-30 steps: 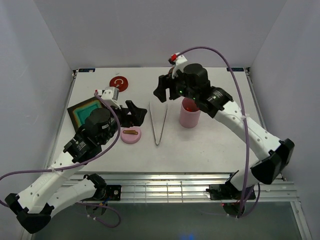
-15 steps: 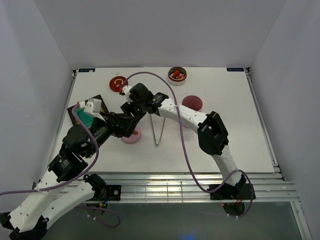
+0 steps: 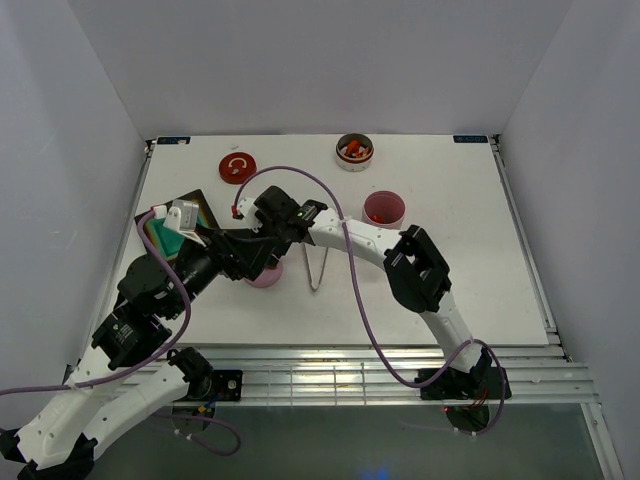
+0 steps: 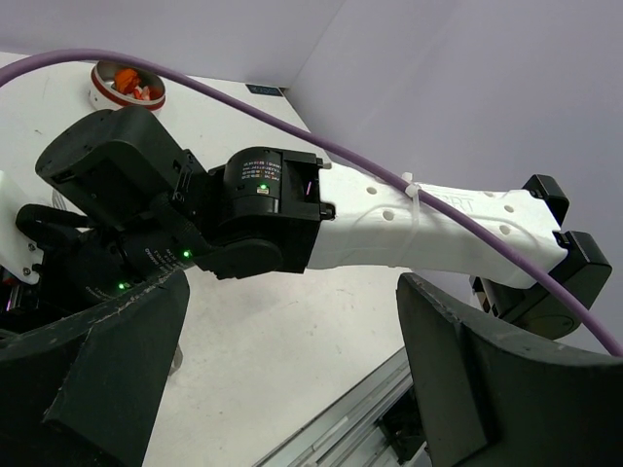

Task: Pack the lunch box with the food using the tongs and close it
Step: Pick up the box lid from the center of the board.

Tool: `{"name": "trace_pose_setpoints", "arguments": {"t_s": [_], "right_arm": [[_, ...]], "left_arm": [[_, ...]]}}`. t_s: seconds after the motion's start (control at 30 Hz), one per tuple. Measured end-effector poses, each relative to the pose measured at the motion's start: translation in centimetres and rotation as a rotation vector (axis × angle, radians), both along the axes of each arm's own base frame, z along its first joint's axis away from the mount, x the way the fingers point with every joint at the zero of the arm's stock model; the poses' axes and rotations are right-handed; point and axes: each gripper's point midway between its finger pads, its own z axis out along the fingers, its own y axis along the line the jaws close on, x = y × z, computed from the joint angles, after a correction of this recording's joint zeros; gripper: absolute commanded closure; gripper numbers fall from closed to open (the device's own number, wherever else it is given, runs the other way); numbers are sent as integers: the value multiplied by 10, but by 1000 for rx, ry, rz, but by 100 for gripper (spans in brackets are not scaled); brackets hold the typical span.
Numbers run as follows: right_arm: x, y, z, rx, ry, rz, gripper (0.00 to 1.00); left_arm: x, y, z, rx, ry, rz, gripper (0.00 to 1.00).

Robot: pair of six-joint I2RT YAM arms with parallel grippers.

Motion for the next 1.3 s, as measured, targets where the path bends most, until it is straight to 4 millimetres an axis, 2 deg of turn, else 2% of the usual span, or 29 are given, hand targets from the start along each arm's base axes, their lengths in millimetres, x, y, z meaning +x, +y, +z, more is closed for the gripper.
{"name": "trace_pose_setpoints", "arguments": {"t_s": [0.2,0.4,0.87,0.97,1.17,1.23,1.3], "right_arm": [[3,3,-2,13,-22,13,39],[-3,-1,-20,-7,-2,21,40],[-15,14,-28,28,-6,47,48],[-16,16,-30,32,-11,48,55],[-14,16,-30,38,-18,38,86],[-13,17,-29,42,-19,31,92],[-12,16,-27,39,-26,20,92]], "left_arm": [[0,-1,-1,2,2,-1,2],[1,0,-1,2,3,4,2],[3,2,0,-4,2,23,2],[3,3,1,-5,1,25,2],[4,4,0,-7,3,34,2],[5,4,-1,-7,6,35,2],[5,3,-3,-3,10,35,2]]}}
